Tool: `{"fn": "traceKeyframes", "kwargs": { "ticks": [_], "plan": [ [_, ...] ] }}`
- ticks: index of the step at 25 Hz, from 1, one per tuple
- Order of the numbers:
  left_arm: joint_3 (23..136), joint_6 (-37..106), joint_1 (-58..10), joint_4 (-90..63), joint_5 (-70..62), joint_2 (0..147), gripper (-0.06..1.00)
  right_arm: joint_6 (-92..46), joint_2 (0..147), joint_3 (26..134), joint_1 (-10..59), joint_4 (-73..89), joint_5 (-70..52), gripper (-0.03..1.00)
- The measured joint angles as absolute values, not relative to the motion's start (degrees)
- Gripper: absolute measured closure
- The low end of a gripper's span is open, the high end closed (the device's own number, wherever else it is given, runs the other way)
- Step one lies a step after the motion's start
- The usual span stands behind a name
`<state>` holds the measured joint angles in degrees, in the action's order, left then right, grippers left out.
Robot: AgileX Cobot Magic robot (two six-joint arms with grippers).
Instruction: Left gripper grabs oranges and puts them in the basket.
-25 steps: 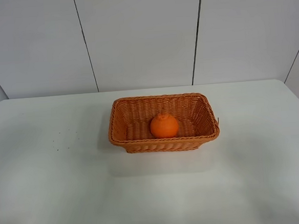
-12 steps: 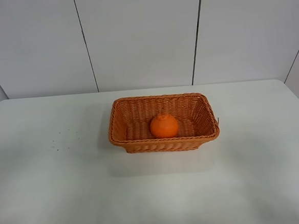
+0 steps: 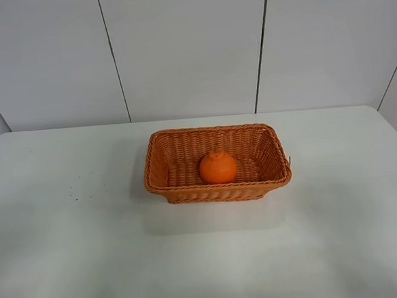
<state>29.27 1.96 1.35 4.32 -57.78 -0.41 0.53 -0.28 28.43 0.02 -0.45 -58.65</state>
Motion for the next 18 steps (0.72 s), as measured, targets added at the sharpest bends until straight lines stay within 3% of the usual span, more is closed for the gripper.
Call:
{"fn": "traceKeyframes", "kwargs": {
  "ticks": [18],
  "plan": [
    [27.92,1.55,1.35,4.34,-59.74,-0.41,0.1,0.53,-0.28,28.43,0.02,-0.45,-58.65,0.27]
  ]
}}
